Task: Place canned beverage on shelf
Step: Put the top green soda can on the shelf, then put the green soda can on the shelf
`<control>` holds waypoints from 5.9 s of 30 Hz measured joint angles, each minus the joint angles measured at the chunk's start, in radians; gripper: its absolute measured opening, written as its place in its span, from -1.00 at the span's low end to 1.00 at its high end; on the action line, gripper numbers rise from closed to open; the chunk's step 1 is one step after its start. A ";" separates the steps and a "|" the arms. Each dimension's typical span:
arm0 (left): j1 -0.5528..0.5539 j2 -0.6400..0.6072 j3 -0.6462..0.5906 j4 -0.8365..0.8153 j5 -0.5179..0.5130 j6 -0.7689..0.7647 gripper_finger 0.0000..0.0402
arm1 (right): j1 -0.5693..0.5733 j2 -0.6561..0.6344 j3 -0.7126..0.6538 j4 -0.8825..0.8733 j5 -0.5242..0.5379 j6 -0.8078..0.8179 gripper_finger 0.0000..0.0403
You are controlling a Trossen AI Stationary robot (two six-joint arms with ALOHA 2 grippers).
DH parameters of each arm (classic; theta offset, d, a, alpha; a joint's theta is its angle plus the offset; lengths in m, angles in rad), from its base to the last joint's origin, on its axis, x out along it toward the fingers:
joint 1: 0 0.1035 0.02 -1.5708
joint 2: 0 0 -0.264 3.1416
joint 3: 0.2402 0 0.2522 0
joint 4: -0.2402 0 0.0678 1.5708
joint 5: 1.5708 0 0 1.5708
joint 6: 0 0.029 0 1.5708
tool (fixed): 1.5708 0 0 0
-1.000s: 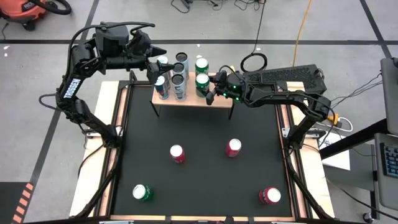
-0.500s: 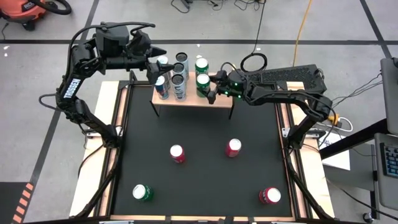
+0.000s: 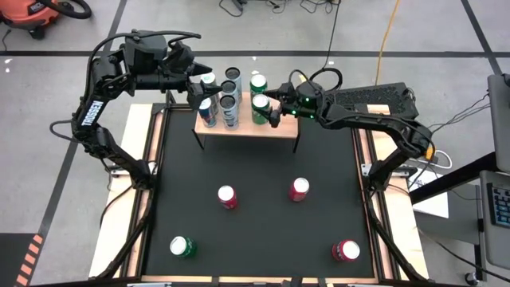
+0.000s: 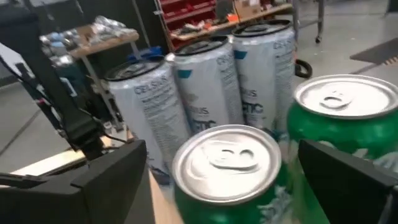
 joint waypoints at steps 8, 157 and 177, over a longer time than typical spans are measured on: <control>0.000 0.000 0.000 0.001 0.000 0.004 0.84 | -0.020 -0.112 0.103 -0.255 0.002 -0.080 0.96; -0.086 0.013 0.000 -0.077 -0.033 -0.021 0.84 | 0.042 -0.046 0.523 -0.912 0.031 -0.008 -1.00; -0.496 0.012 0.000 -0.298 -0.047 -0.223 0.84 | 0.284 -0.255 0.524 -1.290 0.027 0.143 -1.00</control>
